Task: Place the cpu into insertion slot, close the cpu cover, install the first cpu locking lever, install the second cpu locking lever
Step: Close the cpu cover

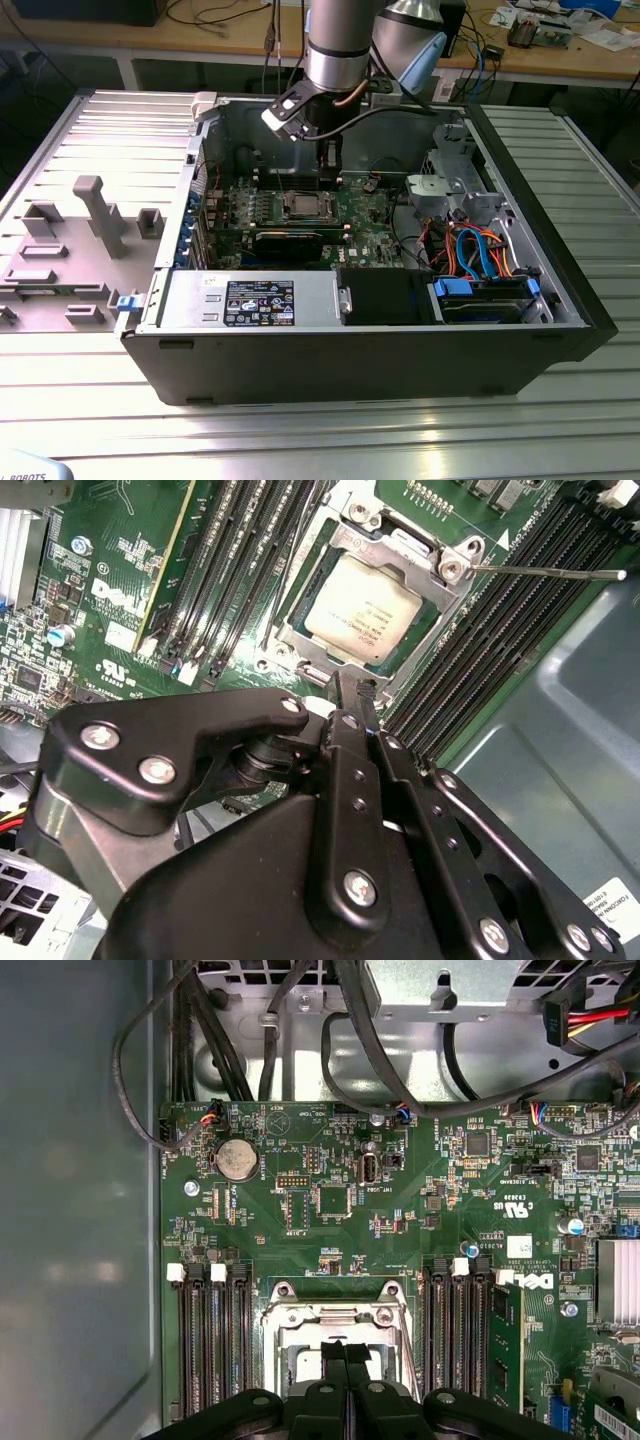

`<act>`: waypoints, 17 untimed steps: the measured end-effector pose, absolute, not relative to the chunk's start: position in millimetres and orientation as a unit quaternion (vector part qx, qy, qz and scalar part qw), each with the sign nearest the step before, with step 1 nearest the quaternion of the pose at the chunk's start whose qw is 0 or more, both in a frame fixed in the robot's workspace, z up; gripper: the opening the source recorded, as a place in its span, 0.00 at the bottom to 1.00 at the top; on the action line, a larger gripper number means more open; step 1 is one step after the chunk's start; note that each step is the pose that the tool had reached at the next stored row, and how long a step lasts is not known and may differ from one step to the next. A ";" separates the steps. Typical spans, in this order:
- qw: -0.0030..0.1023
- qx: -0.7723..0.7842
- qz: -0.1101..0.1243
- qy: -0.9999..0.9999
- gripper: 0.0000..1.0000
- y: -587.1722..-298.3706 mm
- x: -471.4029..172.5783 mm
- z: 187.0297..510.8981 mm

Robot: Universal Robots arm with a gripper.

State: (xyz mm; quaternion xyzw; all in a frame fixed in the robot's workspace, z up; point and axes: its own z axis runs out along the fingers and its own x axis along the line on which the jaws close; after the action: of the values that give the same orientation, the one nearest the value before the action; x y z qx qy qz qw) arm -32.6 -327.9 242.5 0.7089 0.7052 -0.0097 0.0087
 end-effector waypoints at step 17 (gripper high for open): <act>0.009 0.709 -0.010 0.705 0.11 -327.9 -40.2 241.9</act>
State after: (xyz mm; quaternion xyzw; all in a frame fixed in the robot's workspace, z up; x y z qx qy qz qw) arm -40.2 -327.9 241.9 0.7089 0.7052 -0.0097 0.0087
